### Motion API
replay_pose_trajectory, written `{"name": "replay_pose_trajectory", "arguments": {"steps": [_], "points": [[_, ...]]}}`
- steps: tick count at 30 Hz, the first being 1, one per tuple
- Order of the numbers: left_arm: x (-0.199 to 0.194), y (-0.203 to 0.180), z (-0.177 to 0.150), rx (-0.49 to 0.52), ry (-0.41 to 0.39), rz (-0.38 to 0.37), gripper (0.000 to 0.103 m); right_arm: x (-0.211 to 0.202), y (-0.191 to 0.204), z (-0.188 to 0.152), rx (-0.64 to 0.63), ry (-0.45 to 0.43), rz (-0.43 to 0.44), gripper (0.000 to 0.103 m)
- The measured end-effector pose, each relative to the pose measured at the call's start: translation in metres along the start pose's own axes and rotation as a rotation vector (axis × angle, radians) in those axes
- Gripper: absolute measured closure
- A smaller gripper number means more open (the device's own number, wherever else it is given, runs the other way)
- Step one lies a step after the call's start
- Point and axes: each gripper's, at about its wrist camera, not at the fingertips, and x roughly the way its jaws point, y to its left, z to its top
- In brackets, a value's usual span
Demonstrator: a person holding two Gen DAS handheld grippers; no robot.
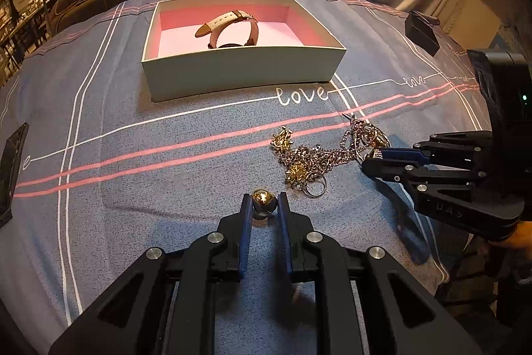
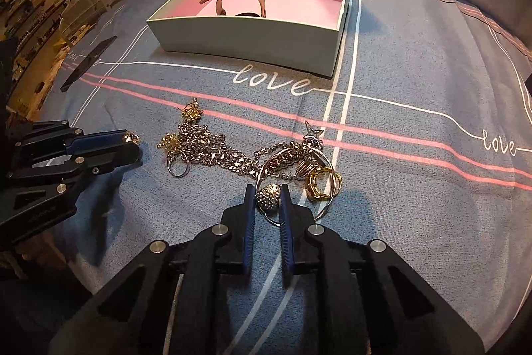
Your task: Organize jewelry
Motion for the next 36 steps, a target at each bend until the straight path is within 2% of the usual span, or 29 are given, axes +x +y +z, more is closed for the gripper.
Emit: {"name": "replay_pose_trajectory", "arguments": {"steps": [7,16,24,28,32,36], "points": [[-0.001,-0.003,0.002,0.003,-0.007,-0.013,0.088,-0.021,0.004,0.008,-0.016,-0.050,-0.020,0.088],[-0.003,-0.003,0.011,-0.001,-0.008,0.005,0.088,-0.011,0.025,0.024,-0.080,-0.027,-0.007,0.088],[-0.024,0.001,0.078,-0.007,-0.116,0.032,0.088,-0.037,0.029,0.090,-0.112,-0.142,-0.044,0.088],[-0.029,0.005,0.120,-0.017,-0.163,0.049,0.088,-0.031,0.024,0.128,-0.109,-0.153,-0.079,0.088],[-0.014,0.018,0.153,-0.044,-0.151,0.065,0.088,-0.017,0.017,0.155,-0.093,-0.142,-0.105,0.088],[0.002,0.030,0.169,-0.074,-0.129,0.088,0.088,-0.006,0.013,0.167,-0.088,-0.127,-0.111,0.088]]}}
